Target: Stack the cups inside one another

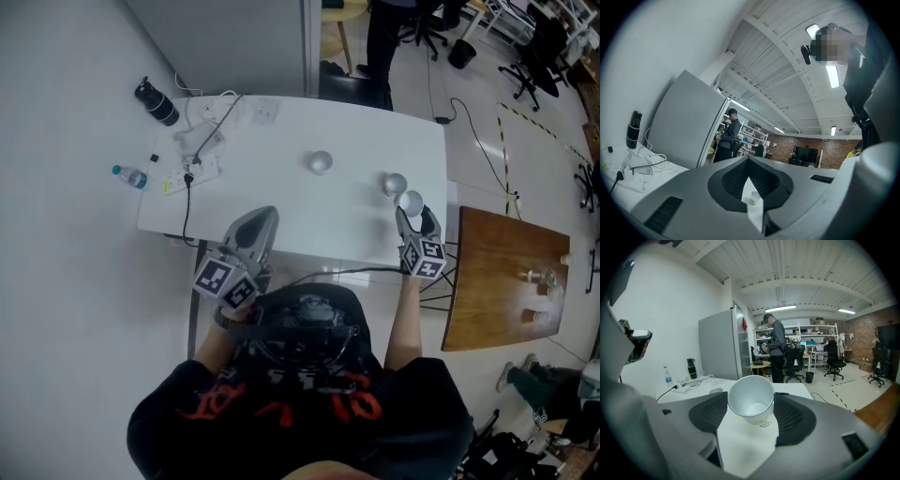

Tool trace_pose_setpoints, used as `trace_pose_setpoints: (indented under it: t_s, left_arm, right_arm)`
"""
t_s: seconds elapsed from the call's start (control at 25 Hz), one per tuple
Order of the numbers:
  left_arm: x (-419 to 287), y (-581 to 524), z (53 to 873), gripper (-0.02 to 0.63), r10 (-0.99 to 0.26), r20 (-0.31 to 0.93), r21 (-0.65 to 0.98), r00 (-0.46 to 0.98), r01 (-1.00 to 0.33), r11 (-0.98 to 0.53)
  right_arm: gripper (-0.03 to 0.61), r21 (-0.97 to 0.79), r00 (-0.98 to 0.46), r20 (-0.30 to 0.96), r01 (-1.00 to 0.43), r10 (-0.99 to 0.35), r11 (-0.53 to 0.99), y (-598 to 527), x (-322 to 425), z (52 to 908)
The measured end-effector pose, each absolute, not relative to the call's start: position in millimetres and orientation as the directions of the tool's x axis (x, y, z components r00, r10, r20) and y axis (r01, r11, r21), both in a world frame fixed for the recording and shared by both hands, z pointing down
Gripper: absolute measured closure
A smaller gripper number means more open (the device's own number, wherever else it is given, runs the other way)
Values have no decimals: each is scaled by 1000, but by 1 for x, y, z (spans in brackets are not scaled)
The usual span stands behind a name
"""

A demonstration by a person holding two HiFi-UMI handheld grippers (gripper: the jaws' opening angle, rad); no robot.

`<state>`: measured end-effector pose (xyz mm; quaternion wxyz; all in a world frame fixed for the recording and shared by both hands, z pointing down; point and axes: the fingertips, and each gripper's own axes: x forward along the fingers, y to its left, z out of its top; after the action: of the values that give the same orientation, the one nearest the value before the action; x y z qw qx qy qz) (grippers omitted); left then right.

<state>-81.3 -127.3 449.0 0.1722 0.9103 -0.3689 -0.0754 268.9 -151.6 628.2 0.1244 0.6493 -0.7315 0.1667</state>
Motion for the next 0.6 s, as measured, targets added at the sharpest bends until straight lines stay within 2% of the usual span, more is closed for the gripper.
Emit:
trace_pose_setpoints:
  t_s: [0.24,0.6]
  left_arm:
    - [-97,-125,453,614,-725,-1,369,689,-673,-640]
    - [-111,-118,453,614,-779,13,363,627,-729,-581]
  right_arm:
    - [256,-156,-150,377,-983,-914,97,-180,286,624]
    - [256,-168,-192,444,-977,-875,129,-211,299,649]
